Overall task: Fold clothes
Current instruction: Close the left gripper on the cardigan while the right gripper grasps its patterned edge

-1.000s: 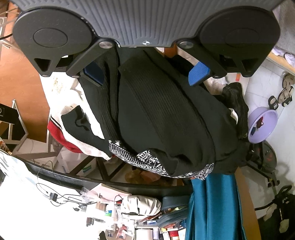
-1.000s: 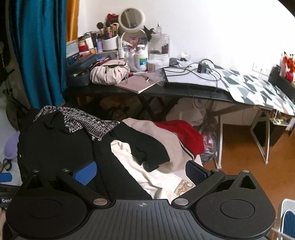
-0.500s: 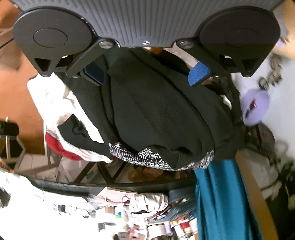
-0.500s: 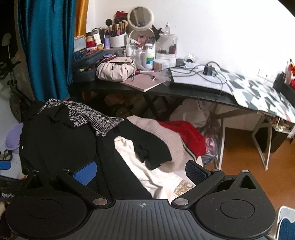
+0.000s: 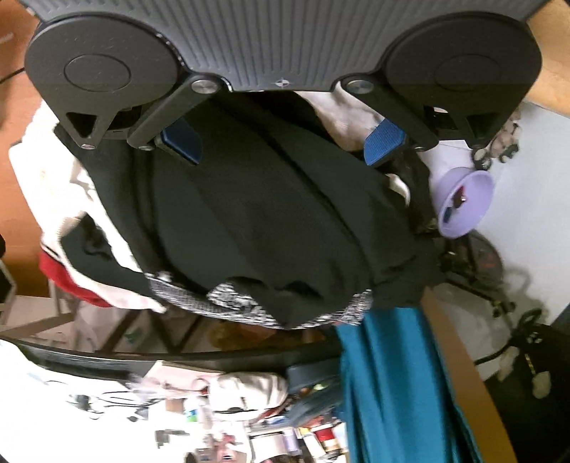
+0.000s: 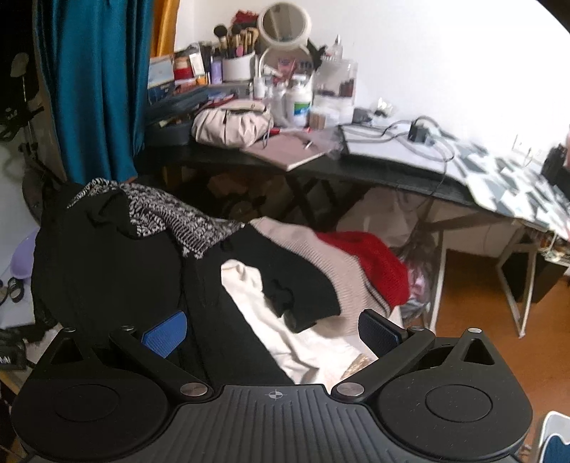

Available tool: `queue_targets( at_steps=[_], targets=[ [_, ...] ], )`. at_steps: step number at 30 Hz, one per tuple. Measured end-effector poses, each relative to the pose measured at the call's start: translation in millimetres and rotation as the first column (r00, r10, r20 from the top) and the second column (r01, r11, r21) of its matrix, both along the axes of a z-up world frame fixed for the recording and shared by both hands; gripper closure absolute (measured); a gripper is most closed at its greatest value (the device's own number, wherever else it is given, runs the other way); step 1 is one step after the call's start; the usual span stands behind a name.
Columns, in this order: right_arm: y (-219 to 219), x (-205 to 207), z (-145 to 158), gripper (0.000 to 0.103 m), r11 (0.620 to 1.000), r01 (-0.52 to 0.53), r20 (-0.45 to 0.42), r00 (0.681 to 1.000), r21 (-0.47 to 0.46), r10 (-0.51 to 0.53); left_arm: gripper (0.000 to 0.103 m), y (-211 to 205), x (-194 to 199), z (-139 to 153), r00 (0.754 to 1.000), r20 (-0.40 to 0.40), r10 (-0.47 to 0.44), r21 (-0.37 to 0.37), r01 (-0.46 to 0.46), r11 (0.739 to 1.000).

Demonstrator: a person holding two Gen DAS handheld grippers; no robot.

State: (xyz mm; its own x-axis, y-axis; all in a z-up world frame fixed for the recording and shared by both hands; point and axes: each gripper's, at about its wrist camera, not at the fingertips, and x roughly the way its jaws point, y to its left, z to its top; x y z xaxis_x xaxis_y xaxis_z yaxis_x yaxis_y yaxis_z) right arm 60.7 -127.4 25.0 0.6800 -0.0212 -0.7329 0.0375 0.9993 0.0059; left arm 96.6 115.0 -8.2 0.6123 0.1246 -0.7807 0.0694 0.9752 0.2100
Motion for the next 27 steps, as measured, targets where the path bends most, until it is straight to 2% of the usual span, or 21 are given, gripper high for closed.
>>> queue_targets(
  at_steps=[8, 12, 17, 22, 24, 25, 26, 27],
  targets=[
    [12.3, 84.9, -54.5, 0.001, 0.993, -0.115, -0.061, 0.991, 0.026, 0.116, 0.004, 13.3, 77.0, -27.3, 0.993, -0.032, 0.113, -0.022, -0.113, 0.993],
    [22.5, 129.6, -88.9, 0.001, 0.978, -0.202, -0.102, 0.973, 0.046, 0.205, 0.004, 16.7, 125.2, -42.1, 0.985, -0.051, 0.166, -0.013, -0.167, 0.986],
    [36.4, 174.1, -116.8, 0.001, 0.957, -0.28, -0.14, 0.947, 0.077, 0.289, 0.004, 18.6, 176.5, -53.2, 0.976, -0.056, 0.21, 0.011, -0.21, 0.978],
    [54.9, 197.6, -135.1, 0.002, 0.923, -0.381, -0.139, 0.912, 0.053, 0.385, 0.003, 17.3, 201.6, -60.7, 0.977, -0.06, 0.206, 0.049, -0.204, 0.978],
    [57.4, 204.2, -138.7, 0.013, 0.917, -0.396, -0.131, 0.907, 0.05, 0.399, 0.003, 15.3, 207.2, -60.7, 0.977, -0.055, 0.204, 0.061, -0.201, 0.978],
    [55.7, 208.4, -139.1, 0.015, 0.917, -0.394, -0.124, 0.909, 0.063, 0.399, 0.003, 14.3, 209.7, -60.7, 0.978, -0.053, 0.202, 0.067, -0.198, 0.978],
    [52.6, 212.0, -138.4, 0.027, 0.918, -0.387, -0.117, 0.911, 0.081, 0.395, 0.003, 13.3, 211.0, -60.3, 0.979, -0.052, 0.195, 0.074, -0.191, 0.979],
    [47.7, 216.9, -136.8, 0.045, 0.923, -0.372, -0.103, 0.919, 0.1, 0.381, 0.003, 12.3, 211.9, -58.9, 0.981, -0.051, 0.188, 0.08, -0.183, 0.98]
  ],
)
